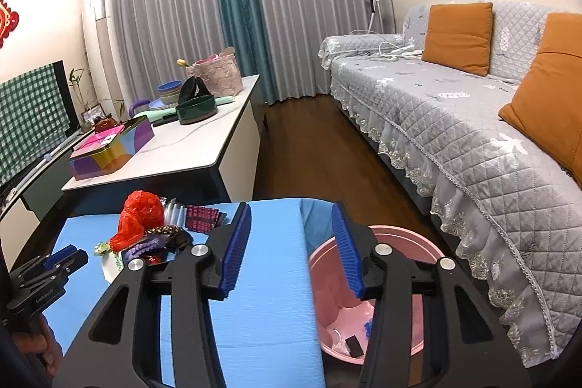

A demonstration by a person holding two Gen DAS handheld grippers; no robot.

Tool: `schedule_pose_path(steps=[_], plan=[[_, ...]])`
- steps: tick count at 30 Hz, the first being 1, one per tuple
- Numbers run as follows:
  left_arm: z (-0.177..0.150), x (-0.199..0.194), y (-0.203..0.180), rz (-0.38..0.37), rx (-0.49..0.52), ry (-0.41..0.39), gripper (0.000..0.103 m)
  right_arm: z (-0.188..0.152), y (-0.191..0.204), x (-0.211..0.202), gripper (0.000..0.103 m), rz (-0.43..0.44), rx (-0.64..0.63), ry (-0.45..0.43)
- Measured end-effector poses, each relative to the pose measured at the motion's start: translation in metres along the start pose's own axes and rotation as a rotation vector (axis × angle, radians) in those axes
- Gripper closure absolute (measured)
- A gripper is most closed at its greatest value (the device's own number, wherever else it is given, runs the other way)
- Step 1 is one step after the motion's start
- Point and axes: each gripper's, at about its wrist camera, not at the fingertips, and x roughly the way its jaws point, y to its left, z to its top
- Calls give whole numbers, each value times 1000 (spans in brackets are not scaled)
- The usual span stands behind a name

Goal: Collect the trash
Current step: 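Move both open tools back over the table toward the remaining trash, then grasp the green panda snack packet with the left tool while the right tool grasps the brown floral cloth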

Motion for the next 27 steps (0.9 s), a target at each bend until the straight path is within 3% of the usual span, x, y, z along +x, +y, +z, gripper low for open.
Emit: schedule_pose_path(steps=[21, 27], plan=[[-5, 3, 42, 55, -45, 9, 67, -5, 48, 30, 76, 73, -33, 28], [-8, 3, 57, 65, -61, 12, 76, -8, 64, 42, 77, 107, -36, 46]])
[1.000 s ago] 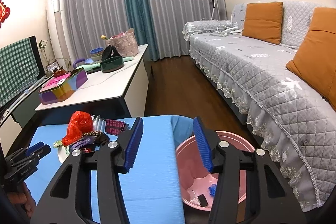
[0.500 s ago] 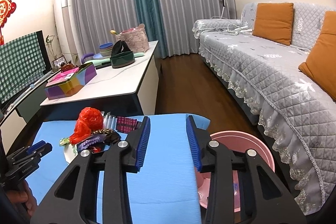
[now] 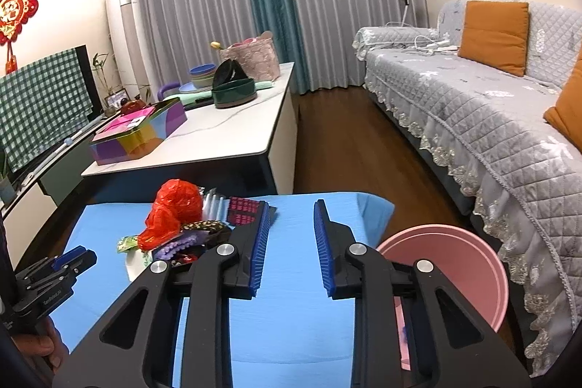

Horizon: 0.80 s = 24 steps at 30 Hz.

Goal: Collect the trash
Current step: 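Grasp the green panda snack packet with the left tool while the right tool grasps the brown floral cloth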

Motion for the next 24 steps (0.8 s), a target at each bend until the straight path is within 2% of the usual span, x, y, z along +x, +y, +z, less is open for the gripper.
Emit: schedule_pose_path(steps=[3, 12, 20, 23, 24], plan=[[-1, 2, 10, 11, -18, 6, 80, -1, 5, 7, 77, 24, 11, 6], [-4, 10, 34, 26, -67, 19, 80, -13, 29, 40, 77, 82, 1, 64], [0, 33, 49, -4, -143, 34, 80, -22, 46, 76, 77, 112, -13, 115], [3, 45, 54, -16, -185, 41, 79, -25, 52, 91, 74, 119, -28, 135], [5, 49, 56, -16, -194, 42, 78, -25, 54, 96, 69, 115, -32, 142]])
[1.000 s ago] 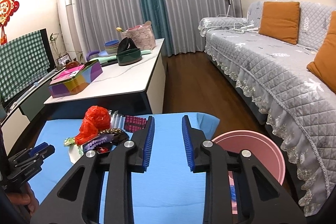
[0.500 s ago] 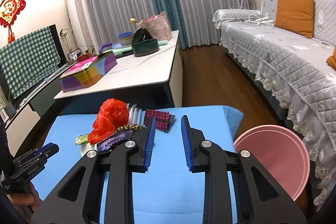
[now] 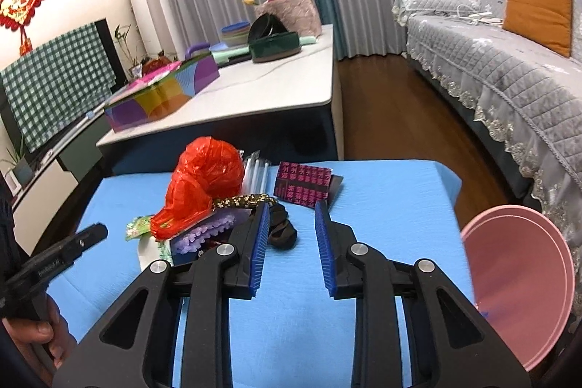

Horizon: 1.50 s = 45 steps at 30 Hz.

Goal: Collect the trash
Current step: 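Grasp the green panda snack packet with the left tool while the right tool grasps the brown floral cloth, then carry the snack packet and floral cloth in both tools over the pink bin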

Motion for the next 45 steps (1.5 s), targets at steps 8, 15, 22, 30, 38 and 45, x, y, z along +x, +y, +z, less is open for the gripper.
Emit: schedule_pose_path(steps=[8, 15, 22, 30, 38, 45], plan=[[7, 33, 10, -22, -85, 59, 62, 3, 15, 43, 47, 15, -21, 48], [9, 52, 10, -38, -131, 96, 62, -4, 20, 83, 46, 27, -35, 116], [10, 60, 9, -25, -146, 116, 79, -7, 17, 96, 72, 48, -26, 160], [20, 38, 0, -30, -102, 47, 98, -1, 14, 73, 87, 30, -23, 133], [32, -5, -17, -30, -8, -65, 102, 4, 4, 26, 87, -37, -22, 64], [36, -44, -27, -14, 62, -139, 103, 6, 1, -19, 87, -75, -25, 13]])
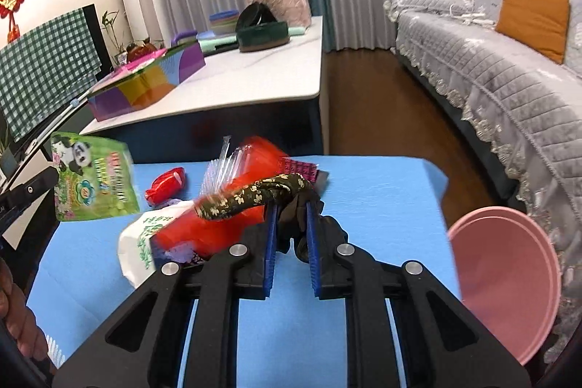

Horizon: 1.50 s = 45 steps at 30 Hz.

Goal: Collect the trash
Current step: 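Carry the snack packet and floral cloth in both tools over the pink bin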

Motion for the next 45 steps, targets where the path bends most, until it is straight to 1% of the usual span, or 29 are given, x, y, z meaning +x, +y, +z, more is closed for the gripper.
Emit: schedule_pose_path(steps=[5, 11, 13, 18, 25, 28, 33, 38, 41, 45], plan=[[0, -20, -4, -18, 25, -22, 103, -1, -2, -34, 87, -5, -23, -24], [-2, -33, -14, -43, 57, -29, 103, -1, -8, -69, 87, -21, -36, -52], [-3, -38, -19, -55, 65, -33, 103, -2, -12, -77, 87, -20, -27, -50], [-5, -43, -36, -87, 101, -37, 103, -1, -27, -101, 87, -26, -3, -59], [-7, -46, -58, -122, 134, -37, 103, 5, -47, -131, 87, -53, -9, -95], [-9, -45, -68, -134, 149, -35, 103, 7, -59, -138, 87, -55, 10, -98], [-12, -42, -81, -154, 163, -29, 103, 13, -76, -142, 87, -76, -10, -95], [-14, -40, -97, -178, 178, -27, 103, 21, -98, -148, 87, -102, -13, -120], [-16, -38, -107, -194, 191, -25, 103, 16, -114, -147, 87, -119, 13, -132], [-18, -35, -121, -213, 206, -21, 103, 4, -136, -141, 87, -136, 59, -123]])
